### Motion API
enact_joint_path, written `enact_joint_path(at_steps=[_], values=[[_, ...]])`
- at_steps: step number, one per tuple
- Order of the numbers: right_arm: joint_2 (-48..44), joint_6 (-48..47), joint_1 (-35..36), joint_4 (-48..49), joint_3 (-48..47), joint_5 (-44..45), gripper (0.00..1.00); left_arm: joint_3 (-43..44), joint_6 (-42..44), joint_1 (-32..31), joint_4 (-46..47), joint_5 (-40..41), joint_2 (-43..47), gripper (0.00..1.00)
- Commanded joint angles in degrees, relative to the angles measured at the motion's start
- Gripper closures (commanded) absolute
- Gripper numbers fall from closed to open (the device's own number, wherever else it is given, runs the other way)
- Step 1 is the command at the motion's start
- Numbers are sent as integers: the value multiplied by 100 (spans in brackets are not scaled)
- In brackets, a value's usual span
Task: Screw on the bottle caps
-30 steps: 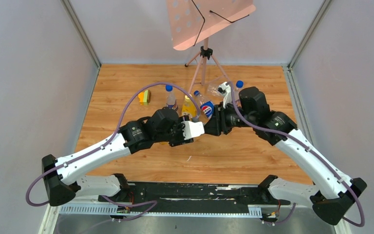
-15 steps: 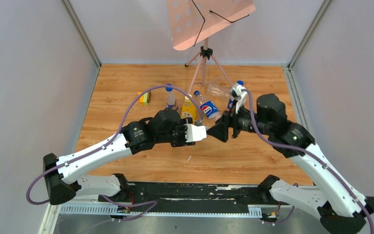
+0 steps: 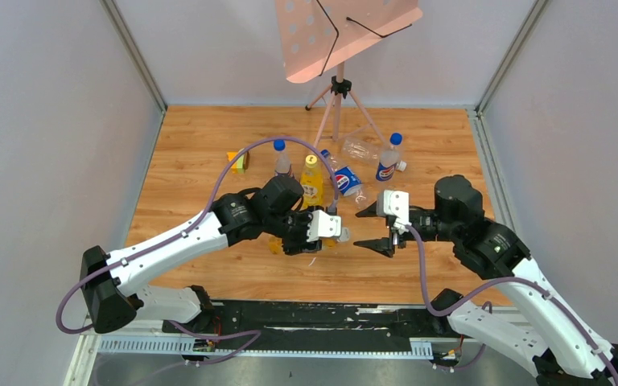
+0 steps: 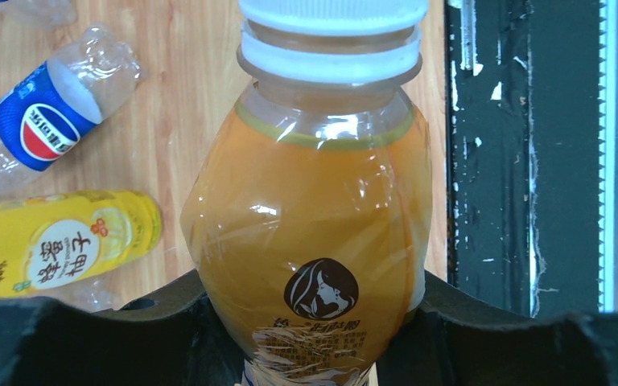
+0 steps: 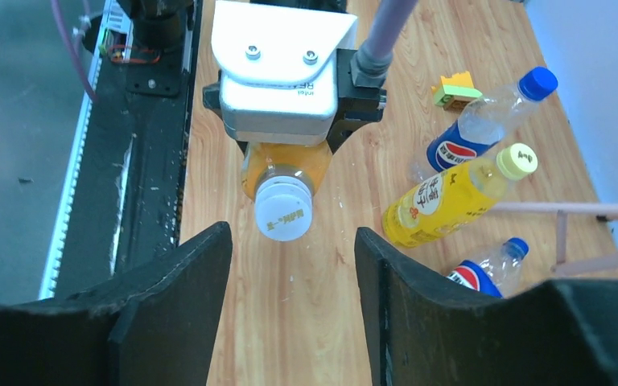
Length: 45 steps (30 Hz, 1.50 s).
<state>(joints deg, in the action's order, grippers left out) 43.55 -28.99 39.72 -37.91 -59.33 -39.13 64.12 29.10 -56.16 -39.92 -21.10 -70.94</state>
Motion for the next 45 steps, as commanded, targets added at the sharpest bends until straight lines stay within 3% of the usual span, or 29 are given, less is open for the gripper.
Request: enact_joint_path(at_steps=[1,18,28,32,34,38,42,45], values=[[140,-1101,63,-24,-30,-520,43,190,94,34,-12,-420,31,97],[635,-1411,414,-169,-61,-333,52,107,78,79,71,-522,80,97],[937,-944,457,83,-46,-365,74,21,60,79,196,-356,177,97],[1190,56,446,421,-82,-255,96,-133,25,77,460,93,315,97],[1324,864,435,680,-48,-105,100,-207,8,77,631,429,403,97],[1712,2702,346,899,-153,391,100,-385,39,73,1009,1052,632,97],[2004,5357,68,915,-326,1356,100,-556,96,70,1300,1500,809,97],[2112,6773,-344,917,-320,1318,100,-675,133,75,1465,1578,923,97]])
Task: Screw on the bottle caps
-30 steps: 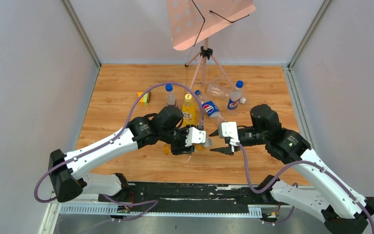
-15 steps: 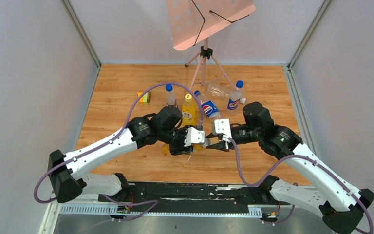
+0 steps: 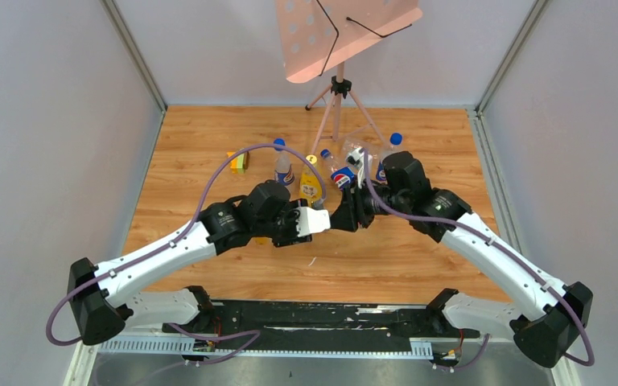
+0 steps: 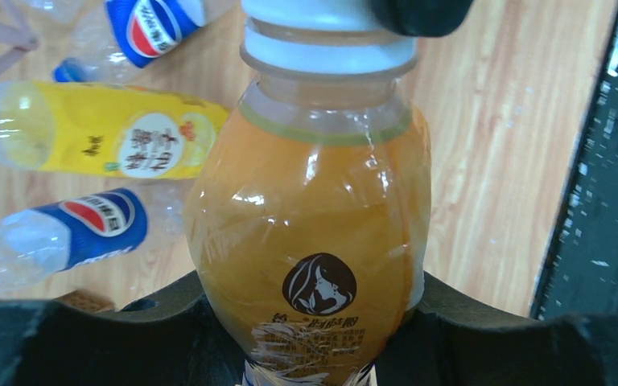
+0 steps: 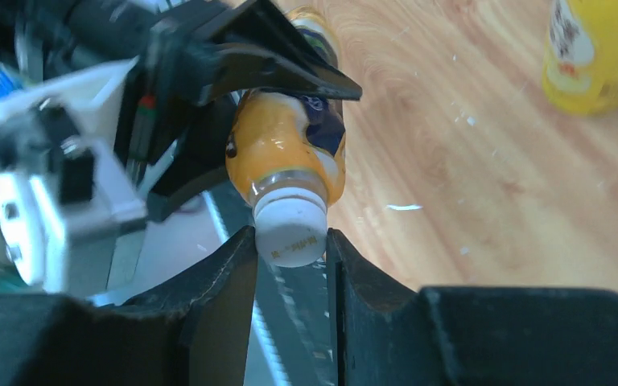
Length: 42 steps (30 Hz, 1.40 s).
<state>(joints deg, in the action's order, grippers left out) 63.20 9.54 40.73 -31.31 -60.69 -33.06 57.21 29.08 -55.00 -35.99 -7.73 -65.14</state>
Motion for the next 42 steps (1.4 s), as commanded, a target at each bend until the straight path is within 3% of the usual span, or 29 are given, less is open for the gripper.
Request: enact_joint_path(at_steps=[1,3,5,7,10,13,16,23,28,42], values=[[183,3249,-537,260,-169,651,100,-1,140,-43,1123,205,397,97],[197,3481,-589,310,-154,526,100,-46,142,-45,1200,117,482,97],[142,3091,-596,446,-172,360,98,-108,155,-46,1252,38,534,96],[4,2445,-597,487,-215,314,84,-124,159,-46,1230,-31,533,96],[-352,1059,-593,495,-218,218,55,-56,133,-45,1123,-166,491,96],[-889,-762,-585,494,-10,-46,42,-17,123,-46,1049,-420,477,97],[-1588,-2568,-580,465,409,-687,40,18,157,-45,926,-811,467,97],[-2273,-4776,-575,432,1049,-1435,42,162,264,-46,611,-1563,261,97],[-2142,-5212,-528,344,940,-1995,43,223,303,-46,475,-1831,111,97],[-1688,-5391,-109,168,657,-2118,49,280,293,-41,400,-2015,2,97]])
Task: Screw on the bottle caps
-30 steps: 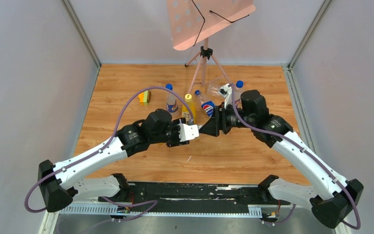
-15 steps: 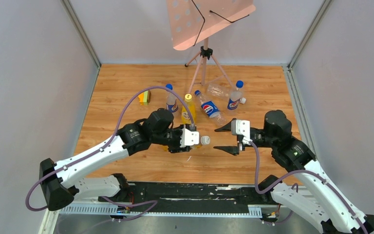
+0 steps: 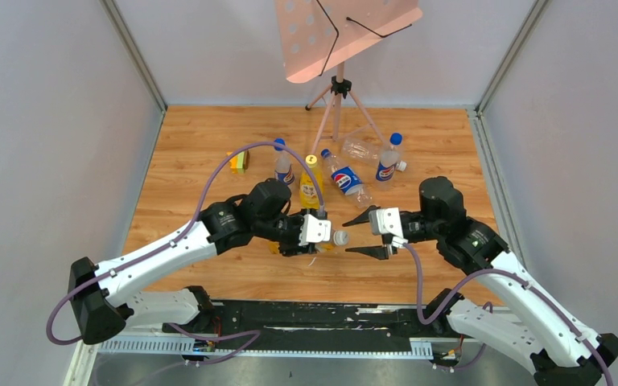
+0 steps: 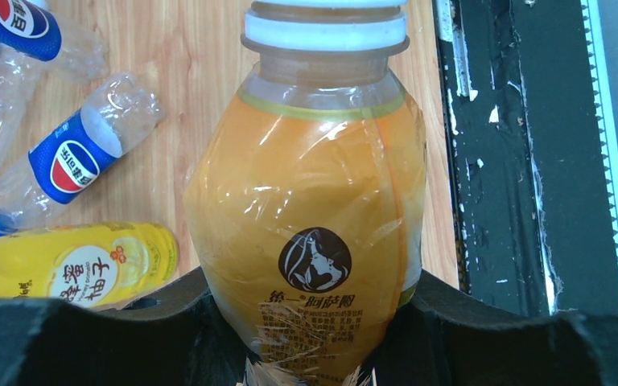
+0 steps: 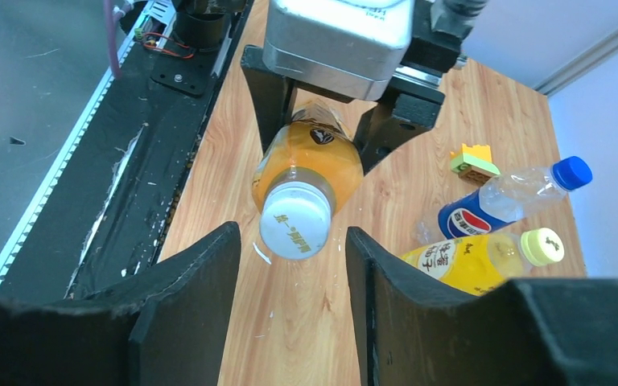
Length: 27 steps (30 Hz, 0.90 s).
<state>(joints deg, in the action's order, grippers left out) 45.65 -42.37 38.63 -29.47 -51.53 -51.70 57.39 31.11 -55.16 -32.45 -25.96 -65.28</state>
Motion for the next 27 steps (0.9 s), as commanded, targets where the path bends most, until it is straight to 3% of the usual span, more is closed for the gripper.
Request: enact_joint_path(at_steps=[1,10,15,19,23,27], values=[[86,-200,127,-26,-265,-253,49,262,88,-28,50,-196,10,97],[330,-32,317,-22,-365,-219,59,289,90,-25,12,-258,-16,97],[475,702,355,346,-338,-216,77,282,77,-28,36,-146,-5,97],[731,1902,351,608,-461,209,100,244,21,-28,161,137,57,97],[1063,3568,356,676,-707,1379,100,130,-51,-29,418,634,183,97],[1174,5959,352,718,-831,3143,100,-47,-103,-30,782,1357,390,97]])
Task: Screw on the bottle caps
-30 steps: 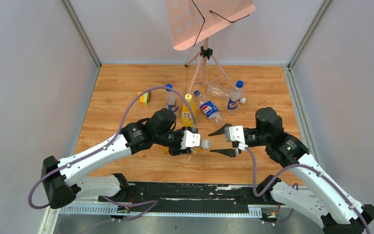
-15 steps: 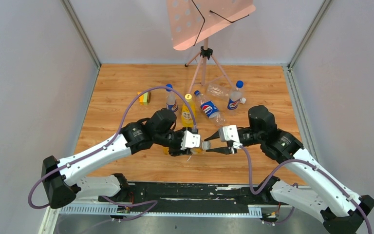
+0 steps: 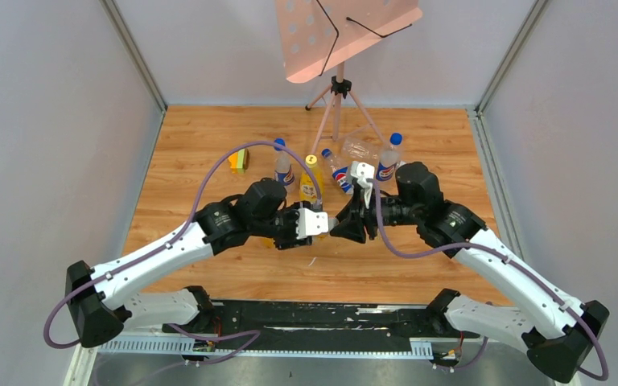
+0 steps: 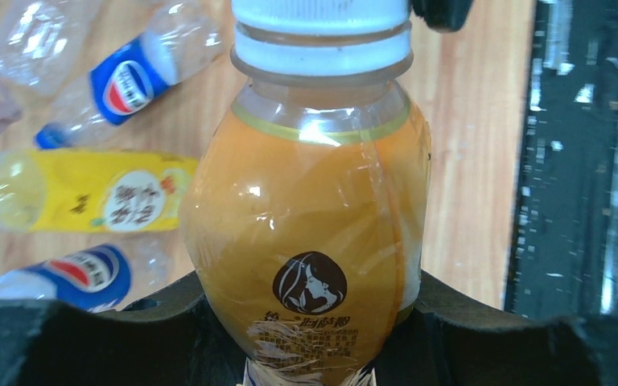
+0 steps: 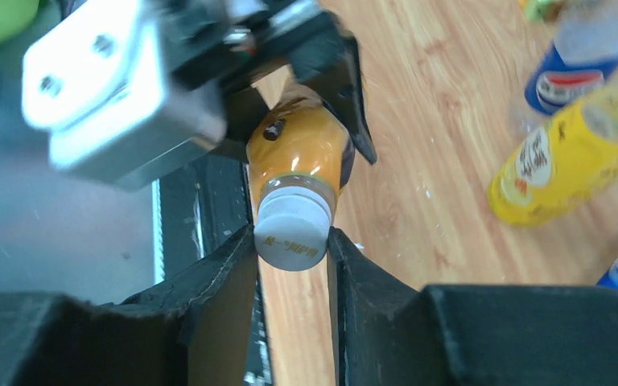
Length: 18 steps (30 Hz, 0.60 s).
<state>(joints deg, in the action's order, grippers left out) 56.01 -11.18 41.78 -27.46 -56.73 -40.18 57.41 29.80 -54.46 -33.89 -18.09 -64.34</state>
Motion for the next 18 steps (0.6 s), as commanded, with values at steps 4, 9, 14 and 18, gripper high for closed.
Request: enact_joint_path(at_steps=[4,9,14,18], values=[[117,4769,28,425,-374,2977,100,-217,15,-94,1234,990,520,97],[182,4957,40,468,-602,2709,100,-356,-13,-100,1541,1282,698,97],[-220,3385,40,1020,-364,2264,53,-347,-348,-100,1782,1725,708,97],[-841,2878,39,2068,454,2203,37,-371,-717,-94,2065,2098,760,97]])
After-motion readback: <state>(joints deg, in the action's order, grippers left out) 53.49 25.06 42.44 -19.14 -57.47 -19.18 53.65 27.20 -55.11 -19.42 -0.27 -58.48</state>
